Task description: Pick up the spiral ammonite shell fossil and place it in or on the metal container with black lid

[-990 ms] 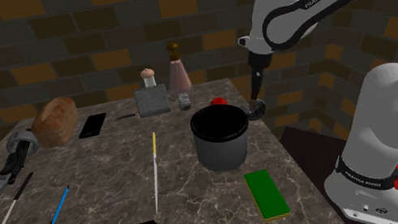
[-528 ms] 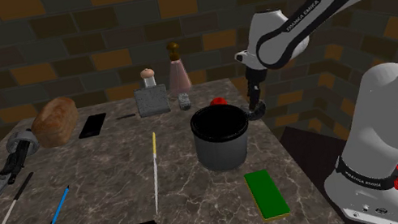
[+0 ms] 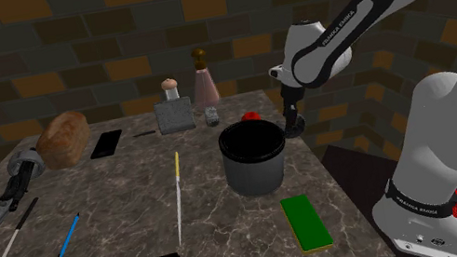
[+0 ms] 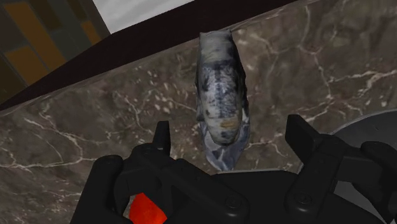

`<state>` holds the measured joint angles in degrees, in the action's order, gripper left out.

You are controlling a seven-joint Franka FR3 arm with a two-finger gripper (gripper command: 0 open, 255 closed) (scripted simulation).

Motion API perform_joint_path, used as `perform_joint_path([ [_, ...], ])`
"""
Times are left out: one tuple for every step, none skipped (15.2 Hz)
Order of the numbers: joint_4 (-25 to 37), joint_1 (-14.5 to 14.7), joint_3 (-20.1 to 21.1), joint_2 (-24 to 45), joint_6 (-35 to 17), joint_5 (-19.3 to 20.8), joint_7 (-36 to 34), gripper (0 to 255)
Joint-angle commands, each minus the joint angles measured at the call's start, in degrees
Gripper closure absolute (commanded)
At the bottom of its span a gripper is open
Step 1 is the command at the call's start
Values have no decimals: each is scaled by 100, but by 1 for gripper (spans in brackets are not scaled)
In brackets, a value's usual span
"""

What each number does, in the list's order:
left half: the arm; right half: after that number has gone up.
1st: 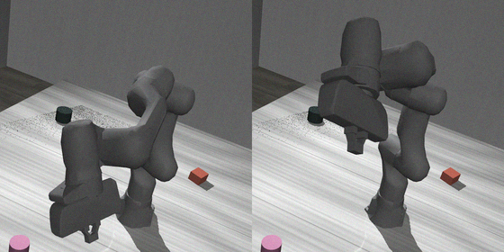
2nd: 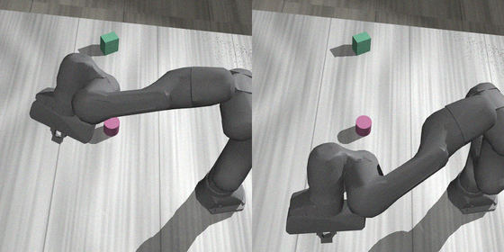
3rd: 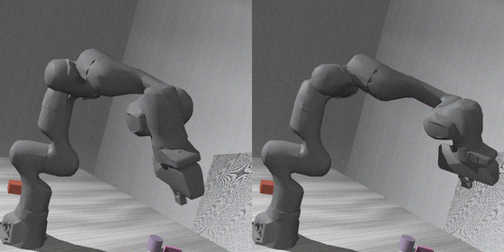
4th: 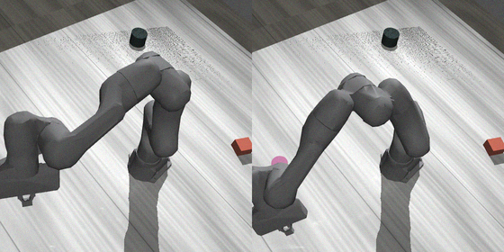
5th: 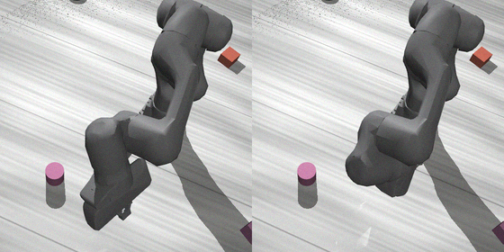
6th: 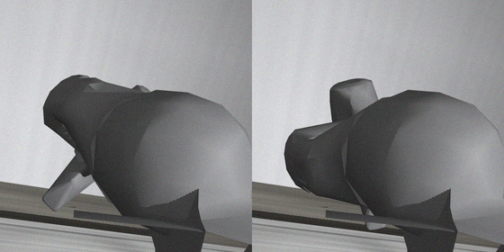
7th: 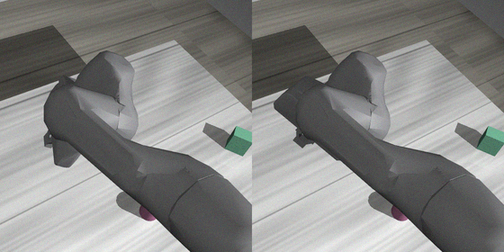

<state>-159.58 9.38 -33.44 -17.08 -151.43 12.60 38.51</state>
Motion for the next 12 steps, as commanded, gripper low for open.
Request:
perform_joint_path([
  [-1,3,-3,7,-9,-4,3,0],
  [-1,3,-3,7,-9,-4,3,0],
  [-1,3,-3,7,-9,-4,3,0],
  [-1,3,-3,7,-9,-4,3,255],
  [-1,3,-3,7,-9,-4,3,255],
  [-1,3,-3,7,-8,-4,3,255],
  [0,2,-3,6,-7,-3,3,255],
  [-1,1,-4,5,-7,-2,4,255],
  [-1,1,-3,4,-6,-1,4,255],
  [0,1,-4,4,-5,-2,4,255],
  [0,1,-4,5,-6,-2,5,255],
  [-1,0,-4,4,-6,-2,5,255],
])
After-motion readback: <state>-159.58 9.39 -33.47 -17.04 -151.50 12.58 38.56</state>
